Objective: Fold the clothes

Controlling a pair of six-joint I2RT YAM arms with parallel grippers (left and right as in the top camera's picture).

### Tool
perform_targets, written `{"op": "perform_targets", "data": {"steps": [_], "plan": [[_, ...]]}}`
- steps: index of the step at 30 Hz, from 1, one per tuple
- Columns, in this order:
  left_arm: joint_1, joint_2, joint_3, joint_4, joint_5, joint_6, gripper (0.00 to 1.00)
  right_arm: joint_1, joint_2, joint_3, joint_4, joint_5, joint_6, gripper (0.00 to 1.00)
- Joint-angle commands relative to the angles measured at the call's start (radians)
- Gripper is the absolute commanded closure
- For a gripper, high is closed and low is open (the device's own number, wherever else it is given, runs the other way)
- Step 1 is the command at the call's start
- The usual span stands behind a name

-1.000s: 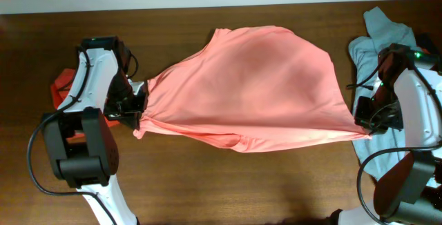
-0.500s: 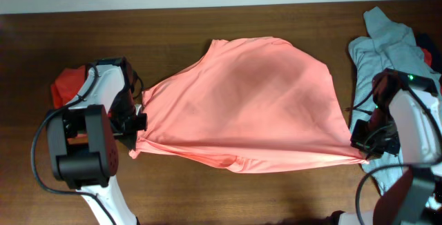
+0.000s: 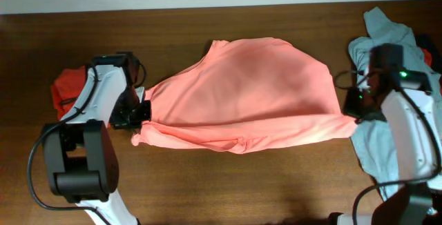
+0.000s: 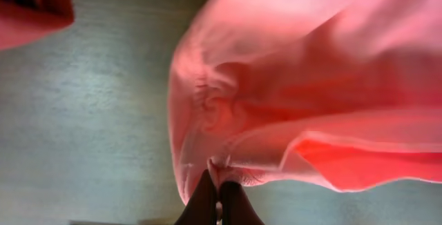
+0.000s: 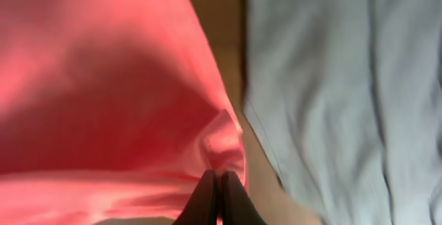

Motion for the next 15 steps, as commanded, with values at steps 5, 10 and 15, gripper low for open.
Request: {"op": "perform_targets", "data": {"steps": [5, 10, 15], "plan": [[-0.026, -0.015, 0.001, 0.013, 0.006, -0.016, 1.00, 0.051, 0.117, 0.017, 0.203, -0.018, -0.037, 0.96], [-0.026, -0.015, -0.006, 0.033, -0.029, -0.049, 1.00, 0.051, 0.200, 0.017, 0.333, -0.018, -0.037, 0.96], [-0.026, -0.015, -0.020, 0.060, -0.103, -0.130, 1.00, 0.051, 0.270, 0.017, 0.406, -0.019, -0.034, 0.94]]}}
